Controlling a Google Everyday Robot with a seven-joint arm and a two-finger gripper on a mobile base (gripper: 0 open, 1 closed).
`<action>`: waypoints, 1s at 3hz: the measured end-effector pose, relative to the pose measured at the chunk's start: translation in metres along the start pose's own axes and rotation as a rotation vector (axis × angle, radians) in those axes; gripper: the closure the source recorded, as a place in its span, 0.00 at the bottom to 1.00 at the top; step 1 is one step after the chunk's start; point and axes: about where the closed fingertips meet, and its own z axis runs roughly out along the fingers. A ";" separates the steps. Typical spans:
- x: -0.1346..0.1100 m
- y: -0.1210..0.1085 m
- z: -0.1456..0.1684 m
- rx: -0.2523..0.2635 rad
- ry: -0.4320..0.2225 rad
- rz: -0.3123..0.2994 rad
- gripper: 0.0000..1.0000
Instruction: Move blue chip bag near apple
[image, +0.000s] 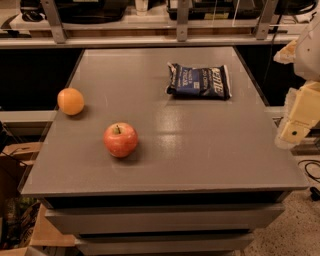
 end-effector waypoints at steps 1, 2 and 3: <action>0.000 0.000 0.000 0.000 0.000 0.000 0.00; 0.000 -0.005 0.000 0.003 -0.026 -0.004 0.00; -0.011 -0.027 0.007 0.003 -0.075 -0.044 0.00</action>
Offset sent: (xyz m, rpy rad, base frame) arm 0.0108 -0.0050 -0.0019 0.0543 -0.0009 0.0245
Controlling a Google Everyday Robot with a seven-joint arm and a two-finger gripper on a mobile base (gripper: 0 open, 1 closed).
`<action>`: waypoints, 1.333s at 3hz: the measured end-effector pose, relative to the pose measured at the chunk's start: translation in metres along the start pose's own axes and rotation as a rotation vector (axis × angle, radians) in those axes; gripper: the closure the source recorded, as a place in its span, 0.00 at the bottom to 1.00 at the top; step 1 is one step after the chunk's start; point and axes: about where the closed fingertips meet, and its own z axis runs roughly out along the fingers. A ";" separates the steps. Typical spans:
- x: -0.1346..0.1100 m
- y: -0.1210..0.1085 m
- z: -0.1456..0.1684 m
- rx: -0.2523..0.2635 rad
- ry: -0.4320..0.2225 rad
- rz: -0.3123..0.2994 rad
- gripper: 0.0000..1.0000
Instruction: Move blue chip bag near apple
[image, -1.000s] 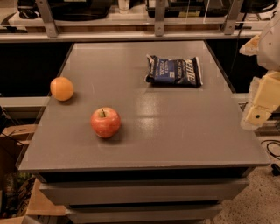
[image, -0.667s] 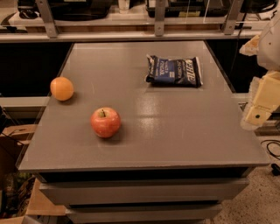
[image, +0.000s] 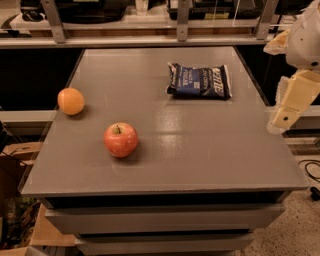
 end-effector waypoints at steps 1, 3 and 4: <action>-0.022 -0.029 0.019 -0.010 -0.054 -0.065 0.00; -0.053 -0.090 0.071 -0.004 -0.082 -0.119 0.00; -0.064 -0.115 0.096 0.012 -0.069 -0.112 0.00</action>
Offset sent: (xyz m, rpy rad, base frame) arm 0.1290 0.0578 -0.0314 0.0540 -0.0332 0.1947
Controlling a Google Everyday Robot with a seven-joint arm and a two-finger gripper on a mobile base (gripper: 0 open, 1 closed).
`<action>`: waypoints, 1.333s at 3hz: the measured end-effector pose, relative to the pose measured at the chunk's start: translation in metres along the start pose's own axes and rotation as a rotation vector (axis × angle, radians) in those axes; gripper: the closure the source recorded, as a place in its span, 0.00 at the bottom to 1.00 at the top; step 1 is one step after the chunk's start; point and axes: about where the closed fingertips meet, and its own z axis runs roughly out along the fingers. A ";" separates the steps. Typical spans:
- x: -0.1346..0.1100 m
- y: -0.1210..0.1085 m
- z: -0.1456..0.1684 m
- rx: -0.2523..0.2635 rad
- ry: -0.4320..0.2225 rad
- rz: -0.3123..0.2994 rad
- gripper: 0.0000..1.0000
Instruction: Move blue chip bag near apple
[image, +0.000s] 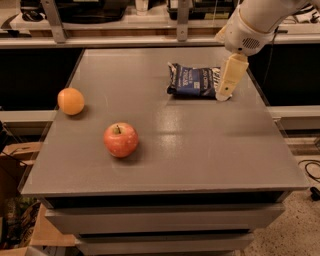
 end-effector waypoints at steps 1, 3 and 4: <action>-0.002 -0.015 0.022 0.004 0.018 0.006 0.00; 0.003 -0.028 0.062 -0.003 0.052 0.022 0.00; 0.004 -0.029 0.077 -0.021 0.067 0.029 0.04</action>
Offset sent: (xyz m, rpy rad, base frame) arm 0.0545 0.0085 -0.0480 -0.0431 0.0040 -0.0449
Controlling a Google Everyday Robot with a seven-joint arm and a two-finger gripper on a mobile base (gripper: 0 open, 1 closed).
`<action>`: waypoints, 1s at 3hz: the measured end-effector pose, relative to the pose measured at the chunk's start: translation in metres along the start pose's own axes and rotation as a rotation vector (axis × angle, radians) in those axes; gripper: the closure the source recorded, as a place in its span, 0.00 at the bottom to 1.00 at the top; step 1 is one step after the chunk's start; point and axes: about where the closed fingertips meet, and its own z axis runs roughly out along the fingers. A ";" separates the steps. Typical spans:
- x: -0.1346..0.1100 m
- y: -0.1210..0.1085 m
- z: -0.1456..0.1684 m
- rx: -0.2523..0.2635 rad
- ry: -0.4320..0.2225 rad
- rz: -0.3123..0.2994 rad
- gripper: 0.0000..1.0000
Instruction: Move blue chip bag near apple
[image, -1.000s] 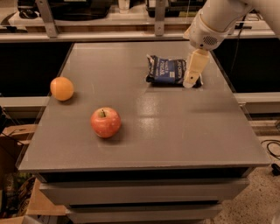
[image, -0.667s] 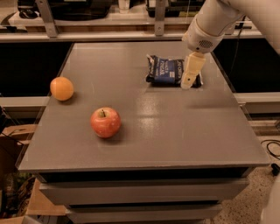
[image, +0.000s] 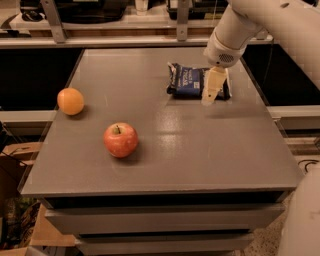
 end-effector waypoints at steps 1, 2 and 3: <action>0.000 0.000 0.011 -0.023 0.009 0.003 0.20; 0.002 0.000 0.017 -0.043 0.014 0.004 0.44; 0.002 -0.004 0.013 -0.038 0.018 0.005 0.67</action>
Offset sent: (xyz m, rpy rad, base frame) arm 0.0059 -0.0001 -0.0183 -0.0122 0.0627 0.0043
